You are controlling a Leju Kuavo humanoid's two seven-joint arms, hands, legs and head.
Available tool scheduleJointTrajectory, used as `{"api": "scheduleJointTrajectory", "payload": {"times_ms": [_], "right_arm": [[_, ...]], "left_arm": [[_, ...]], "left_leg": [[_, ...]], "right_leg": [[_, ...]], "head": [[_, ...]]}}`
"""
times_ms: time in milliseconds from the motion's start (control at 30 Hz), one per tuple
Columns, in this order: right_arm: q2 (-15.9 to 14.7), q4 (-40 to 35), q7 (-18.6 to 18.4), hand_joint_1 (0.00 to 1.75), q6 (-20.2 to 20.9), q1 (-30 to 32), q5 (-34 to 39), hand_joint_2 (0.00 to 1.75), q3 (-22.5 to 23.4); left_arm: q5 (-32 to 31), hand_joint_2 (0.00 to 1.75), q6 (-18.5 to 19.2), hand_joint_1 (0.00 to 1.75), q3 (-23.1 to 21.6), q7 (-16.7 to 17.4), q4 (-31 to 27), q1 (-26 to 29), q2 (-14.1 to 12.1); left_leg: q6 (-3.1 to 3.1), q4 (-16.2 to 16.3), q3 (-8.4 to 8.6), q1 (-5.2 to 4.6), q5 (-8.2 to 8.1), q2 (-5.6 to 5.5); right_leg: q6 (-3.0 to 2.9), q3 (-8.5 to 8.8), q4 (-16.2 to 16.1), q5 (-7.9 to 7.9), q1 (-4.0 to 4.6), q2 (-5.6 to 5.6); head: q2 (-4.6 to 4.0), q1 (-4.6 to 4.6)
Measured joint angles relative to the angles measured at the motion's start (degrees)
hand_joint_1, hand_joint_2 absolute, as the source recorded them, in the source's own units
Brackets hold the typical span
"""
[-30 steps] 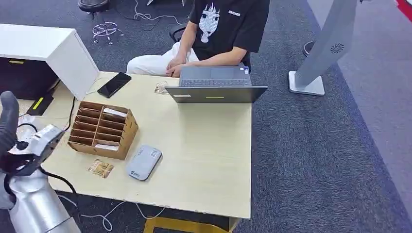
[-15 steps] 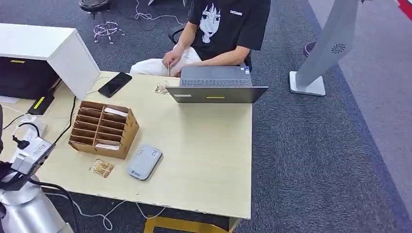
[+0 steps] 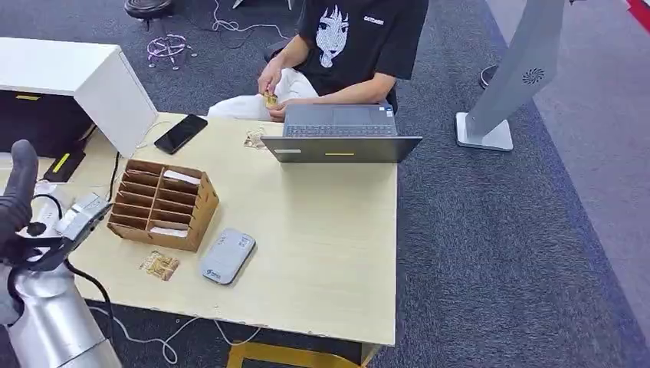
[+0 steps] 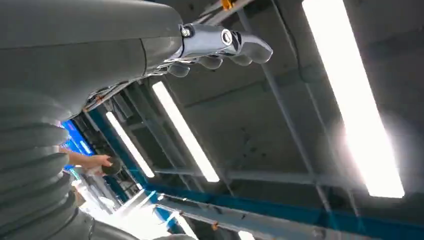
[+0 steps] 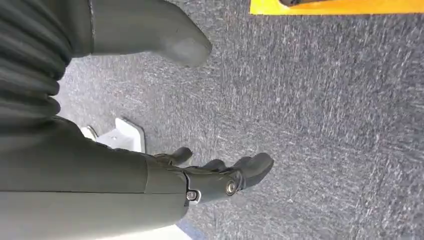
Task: Pass the card to the sensor for recognition and then transmit it.
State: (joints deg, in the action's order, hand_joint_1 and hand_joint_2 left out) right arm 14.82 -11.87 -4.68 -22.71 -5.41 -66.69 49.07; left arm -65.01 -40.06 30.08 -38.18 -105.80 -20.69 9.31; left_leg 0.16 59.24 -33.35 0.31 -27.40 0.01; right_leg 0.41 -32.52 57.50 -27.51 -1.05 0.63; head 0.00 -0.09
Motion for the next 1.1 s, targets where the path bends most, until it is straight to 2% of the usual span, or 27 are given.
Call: {"api": "scheduleJointTrajectory", "payload": {"times_ms": [67,100,167,333,500,767,800,933,1000,1100], "right_arm": [[0.0,0.0,-0.1,0.0,0.0,-0.1,0.0,1.75,0.3],[0.0,0.0,-0.1,0.0,0.0,-0.2,0.1,1.75,0.5],[0.0,0.0,-0.2,0.0,0.0,-0.6,0.2,1.75,0.6],[0.0,0.0,-0.4,0.0,0.3,-0.7,0.3,1.75,0.9],[0.0,0.0,-0.5,0.0,0.3,-1.2,0.3,1.75,1.2],[0.0,0.0,-0.5,0.0,0.5,-1.2,0.3,1.75,1.7],[0.0,0.0,-0.5,0.0,0.5,-1.2,0.4,1.75,1.7],[0.0,0.0,-0.3,0.0,0.4,-1.2,1.3,1.75,1.7],[0.0,0.0,-0.3,0.0,0.3,-1.2,1.2,1.75,1.7],[0.0,0.0,-0.1,0.0,0.3,-1.3,1.1,1.75,1.7]], "left_arm": [[-2.8,1.75,0.0,0.0,0.9,-0.7,4.2,-2.0,-0.4],[-6.1,1.75,0.0,0.0,2.0,0.3,7.5,-3.6,-0.5],[-12.4,1.75,0.0,0.0,2.6,5.6,13.2,-5.4,-1.9],[-16.7,1.75,0.0,0.0,1.5,15.8,23.2,-8.5,-5.0],[-19.3,1.75,0.0,0.0,-3.8,24.5,30.3,-10.1,-7.6],[-19.4,1.75,0.0,0.0,-7.4,25.8,35.2,-11.1,-9.5],[-19.2,1.75,0.0,0.0,-7.9,27.2,36.0,-11.4,-9.9],[-19.2,1.75,4.8,0.0,-14.9,39.5,42.3,-13.6,-13.7],[-19.1,1.75,6.2,0.0,-18.0,42.2,44.6,-15.2,-15.2],[-18.4,1.75,6.6,0.0,-21.8,44.3,47.3,-17.0,-16.9]], "left_leg": [[0.03,0.0,-0.06,0.0,0.03,-0.11],[0.0,0.0,-0.05,-0.01,0.06,-0.17],[-0.02,0.0,-0.03,-0.01,0.07,-0.1],[-0.03,0.0,-0.03,-0.02,0.07,-0.02],[-0.03,0.0,-0.06,-0.02,0.06,-0.03],[-0.03,0.0,-0.07,-0.01,0.06,-0.02],[-0.03,0.0,-0.07,-0.01,0.06,-0.03],[-0.04,0.0,-0.07,0.0,0.07,-0.03],[-0.06,0.0,-0.08,0.02,0.09,-0.03],[-0.06,0.0,-0.08,0.01,0.09,-0.03]], "right_leg": [[0.0,0.01,0.0,0.0,0.0,-0.13],[0.0,0.03,0.0,0.0,-0.01,-0.17],[-0.01,0.02,0.0,0.03,-0.02,-0.12],[0.0,-0.04,0.0,0.04,-0.02,-0.04],[0.0,-0.04,0.0,0.04,-0.02,-0.04],[0.0,-0.07,0.0,0.04,-0.02,-0.03],[0.0,-0.08,0.0,0.04,-0.01,-0.03],[-0.01,-0.09,0.0,0.05,0.0,-0.04],[-0.01,-0.08,0.0,0.05,0.02,-0.04],[-0.01,-0.08,0.0,0.05,0.0,-0.03]], "head": [[0.0,0.0],[0.0,0.02],[0.0,0.0],[0.0,-0.02],[0.0,0.0],[0.0,0.0],[0.0,0.0],[0.0,-0.02],[0.0,0.0],[-0.02,0.0]]}}
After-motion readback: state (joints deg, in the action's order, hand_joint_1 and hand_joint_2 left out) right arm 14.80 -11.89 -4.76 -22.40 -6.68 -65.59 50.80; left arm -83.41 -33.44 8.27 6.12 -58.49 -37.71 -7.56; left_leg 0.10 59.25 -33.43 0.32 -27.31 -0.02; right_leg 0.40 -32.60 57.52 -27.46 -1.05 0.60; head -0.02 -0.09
